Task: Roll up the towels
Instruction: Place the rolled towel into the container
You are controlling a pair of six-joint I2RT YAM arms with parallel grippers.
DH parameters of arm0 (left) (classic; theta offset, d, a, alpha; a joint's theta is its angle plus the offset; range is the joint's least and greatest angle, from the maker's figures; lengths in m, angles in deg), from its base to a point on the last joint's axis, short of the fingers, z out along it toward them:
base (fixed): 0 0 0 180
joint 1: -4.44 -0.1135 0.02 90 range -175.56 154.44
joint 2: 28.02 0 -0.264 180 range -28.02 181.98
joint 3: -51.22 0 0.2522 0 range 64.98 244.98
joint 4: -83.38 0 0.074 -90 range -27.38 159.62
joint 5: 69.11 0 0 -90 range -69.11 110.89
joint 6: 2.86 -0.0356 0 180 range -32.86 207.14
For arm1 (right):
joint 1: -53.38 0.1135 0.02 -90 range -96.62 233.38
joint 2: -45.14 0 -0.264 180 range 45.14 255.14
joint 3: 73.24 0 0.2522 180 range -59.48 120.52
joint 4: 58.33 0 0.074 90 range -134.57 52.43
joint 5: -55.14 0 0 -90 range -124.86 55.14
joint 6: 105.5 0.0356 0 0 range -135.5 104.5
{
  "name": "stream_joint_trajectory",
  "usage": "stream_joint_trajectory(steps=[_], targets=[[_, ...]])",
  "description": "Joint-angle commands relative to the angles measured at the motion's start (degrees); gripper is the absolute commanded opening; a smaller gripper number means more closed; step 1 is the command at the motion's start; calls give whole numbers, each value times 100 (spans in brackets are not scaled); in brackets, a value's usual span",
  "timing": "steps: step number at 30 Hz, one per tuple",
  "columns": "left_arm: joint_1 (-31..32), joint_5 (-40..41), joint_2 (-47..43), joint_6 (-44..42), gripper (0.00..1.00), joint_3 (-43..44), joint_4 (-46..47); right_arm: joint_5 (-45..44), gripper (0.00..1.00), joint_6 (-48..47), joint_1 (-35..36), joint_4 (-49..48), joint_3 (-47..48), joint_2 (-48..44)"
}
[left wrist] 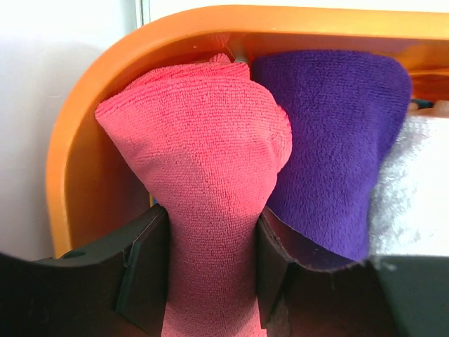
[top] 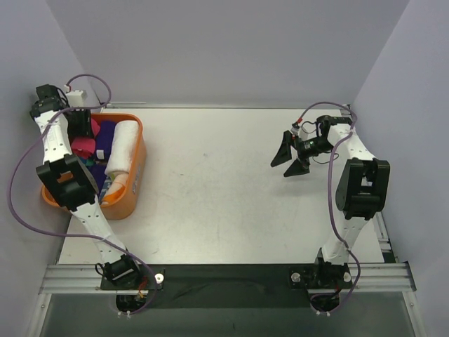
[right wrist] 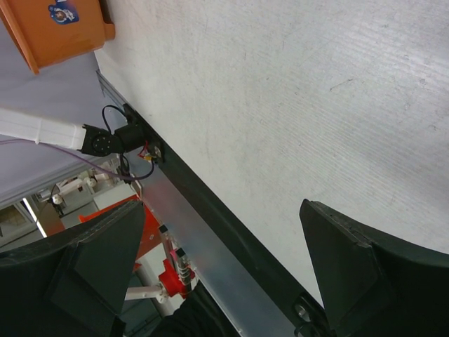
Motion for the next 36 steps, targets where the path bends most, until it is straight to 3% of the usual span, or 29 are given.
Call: stream_joint_trajectory(steps=[1, 23, 29, 36], targets=[[5, 291, 162, -159, 0, 298, 452, 214, 100, 25, -53, 312, -21, -49], [67, -87, 822, -730, 1, 8, 470, 240, 100, -19, -62, 330, -170, -92], [75, -219, 646, -730, 28, 79, 408, 249, 100, -19, -62, 339, -188, -101], [119, -193, 453, -695, 40, 254, 154, 328, 100, -19, -62, 339, -162, -119]])
